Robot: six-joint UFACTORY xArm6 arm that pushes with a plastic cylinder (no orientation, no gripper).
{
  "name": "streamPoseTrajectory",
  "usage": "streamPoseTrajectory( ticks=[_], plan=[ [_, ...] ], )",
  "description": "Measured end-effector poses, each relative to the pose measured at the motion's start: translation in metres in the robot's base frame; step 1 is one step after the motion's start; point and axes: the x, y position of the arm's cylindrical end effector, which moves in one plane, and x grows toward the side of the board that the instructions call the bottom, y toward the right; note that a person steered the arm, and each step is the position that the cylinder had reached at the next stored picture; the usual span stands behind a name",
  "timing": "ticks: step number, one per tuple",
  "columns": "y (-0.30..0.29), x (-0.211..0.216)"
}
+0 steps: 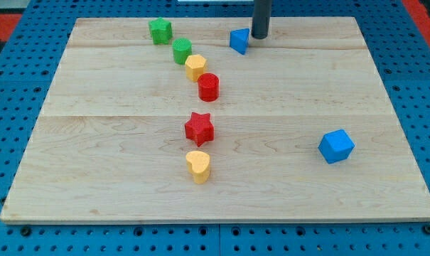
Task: Move the green star to the left of the green circle
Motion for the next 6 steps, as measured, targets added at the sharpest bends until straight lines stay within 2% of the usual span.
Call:
streamPoseTrajectory(
  ticks=[1, 2, 3, 4, 6],
  plan=[
    [-0.015, -0.025],
    [-0.044, -0.023],
    [-0.152, -0.024],
    [-0.232, -0.024],
    [-0.188, 0.023]
  ],
)
